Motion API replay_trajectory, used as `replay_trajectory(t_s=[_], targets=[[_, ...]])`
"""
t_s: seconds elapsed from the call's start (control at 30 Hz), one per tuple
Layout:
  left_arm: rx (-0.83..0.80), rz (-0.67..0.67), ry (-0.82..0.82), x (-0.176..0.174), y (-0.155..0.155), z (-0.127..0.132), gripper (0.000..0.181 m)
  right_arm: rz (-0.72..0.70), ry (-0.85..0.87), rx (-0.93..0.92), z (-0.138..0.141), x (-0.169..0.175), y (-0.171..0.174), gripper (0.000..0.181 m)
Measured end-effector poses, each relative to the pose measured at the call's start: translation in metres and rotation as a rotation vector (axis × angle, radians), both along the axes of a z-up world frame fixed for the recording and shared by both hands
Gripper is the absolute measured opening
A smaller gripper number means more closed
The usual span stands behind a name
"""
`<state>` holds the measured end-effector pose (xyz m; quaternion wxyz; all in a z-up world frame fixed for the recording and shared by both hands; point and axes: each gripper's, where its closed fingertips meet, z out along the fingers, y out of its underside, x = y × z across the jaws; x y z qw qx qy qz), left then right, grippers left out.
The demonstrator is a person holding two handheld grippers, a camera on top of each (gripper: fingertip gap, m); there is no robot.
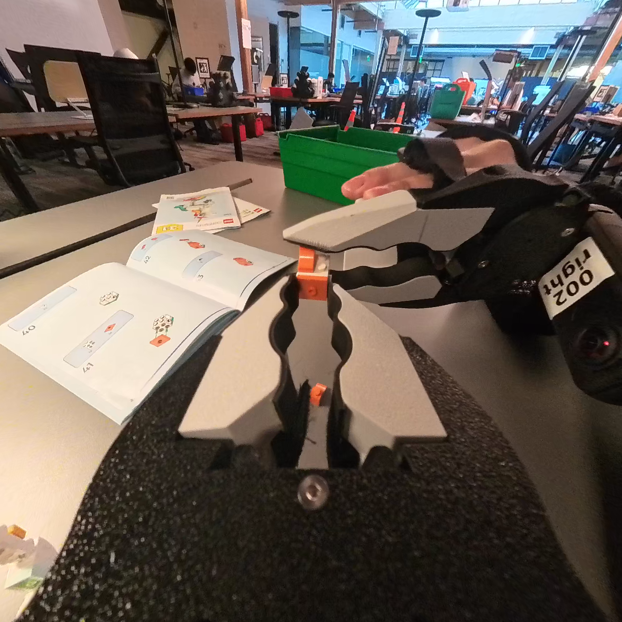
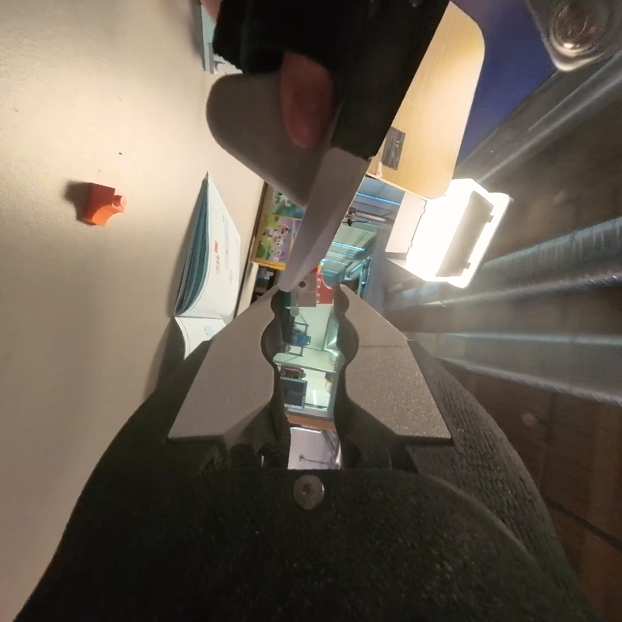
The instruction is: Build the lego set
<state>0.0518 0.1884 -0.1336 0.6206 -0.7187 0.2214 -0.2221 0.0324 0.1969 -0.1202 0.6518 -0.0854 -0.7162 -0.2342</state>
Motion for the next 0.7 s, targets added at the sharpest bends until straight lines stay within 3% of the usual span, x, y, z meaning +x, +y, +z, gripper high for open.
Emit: replay_trajectory(t_s=[0.03, 0.17, 0.37, 0.7], targets=[[-0.008, 0.001, 0.003, 0.000, 0.000, -0.002, 0.014, -0.001, -0.005, -0.006, -0.002, 0.000, 0.001, 0.027], [-0.022, 0.001, 0.007, 0.000, 0.002, -0.007, 0.014, -0.007, -0.001, -0.016, -0.007, 0.001, 0.002, 0.027], [-0.075, -0.030, -0.064, 0.001, 0.002, -0.008, 0.015, -0.034, 0.098, -0.326, -0.012, 0.003, 0.005, 0.027], [-0.087, -0.025, -0.100, -0.002, 0.003, -0.007, 0.014, -0.039, 0.154, -0.500, -0.013, 0.005, 0.006, 0.037]])
